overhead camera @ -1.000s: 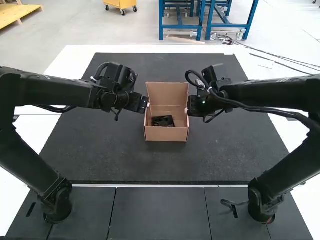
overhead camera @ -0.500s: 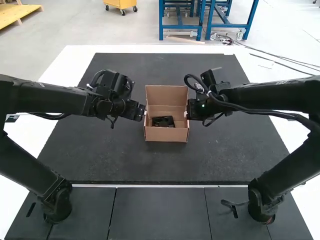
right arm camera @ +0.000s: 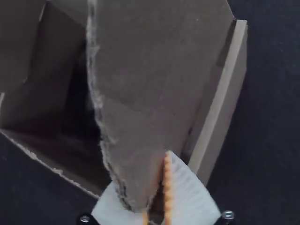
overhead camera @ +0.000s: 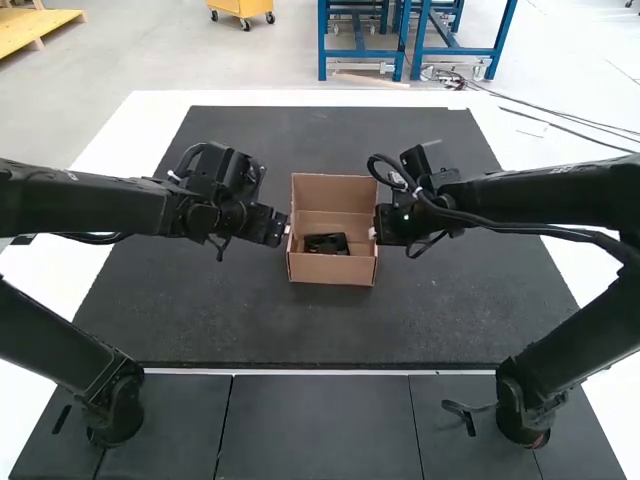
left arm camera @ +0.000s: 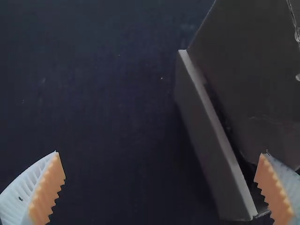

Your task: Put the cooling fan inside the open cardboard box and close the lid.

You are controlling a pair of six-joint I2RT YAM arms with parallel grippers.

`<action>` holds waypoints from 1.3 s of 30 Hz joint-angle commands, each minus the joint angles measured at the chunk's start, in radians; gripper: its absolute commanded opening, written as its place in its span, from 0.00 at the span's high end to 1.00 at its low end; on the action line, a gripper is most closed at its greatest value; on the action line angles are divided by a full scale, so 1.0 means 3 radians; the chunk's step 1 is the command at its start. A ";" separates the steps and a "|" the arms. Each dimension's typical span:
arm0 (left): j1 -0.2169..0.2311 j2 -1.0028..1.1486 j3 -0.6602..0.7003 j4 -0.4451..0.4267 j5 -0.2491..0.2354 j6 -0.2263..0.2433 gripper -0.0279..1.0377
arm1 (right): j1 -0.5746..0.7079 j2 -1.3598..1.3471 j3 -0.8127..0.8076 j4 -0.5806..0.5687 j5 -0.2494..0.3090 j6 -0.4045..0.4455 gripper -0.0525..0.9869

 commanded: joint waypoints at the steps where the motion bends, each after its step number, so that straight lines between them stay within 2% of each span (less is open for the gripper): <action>1: -0.0035 -0.0114 0.0017 -0.0035 0.0025 0.0040 0.07 | 0.0066 -0.0083 0.0059 -0.0021 0.0056 -0.0065 0.67; 5: -0.0035 -0.0180 0.0032 -0.0097 0.0025 0.0065 0.07 | 0.0051 -0.0078 0.0207 -0.0189 0.0062 -0.0070 0.47; 9: -0.0020 -0.0231 0.0037 -0.0138 0.0025 0.0106 0.07 | 0.0041 -0.0083 0.0304 -0.0333 0.0077 -0.0111 0.38; 14: 0.0001 -0.0257 0.0089 -0.0199 0.0025 0.0142 0.07 | 0.0020 -0.0099 0.0335 -0.0512 0.0220 -0.0279 0.32; 17: 0.0067 -0.0257 0.0135 -0.0209 -0.0026 0.0188 0.07 | -0.0026 -0.0134 0.0355 -0.0650 0.0230 -0.0346 0.29; 22: 0.0277 -0.0257 0.0268 -0.0168 -0.0369 0.0301 0.07 | -0.0087 -0.0298 0.0361 -0.0675 0.0230 -0.0423 0.26; 27: 0.0451 -0.0242 0.0370 -0.0071 -0.0542 0.0372 0.07 | -0.0067 -0.0492 0.0366 -0.0711 0.0200 -0.0586 0.18; 33: 0.0466 -0.0093 0.0528 0.0067 -0.0553 0.0387 0.06 | -0.0062 -0.0794 0.0407 -0.0711 0.0194 -0.0811 0.17; 39: 0.0461 0.0198 0.0794 0.0154 -0.0553 0.0387 0.06 | -0.0057 -0.0891 0.0488 -0.0731 0.0123 -0.1041 0.09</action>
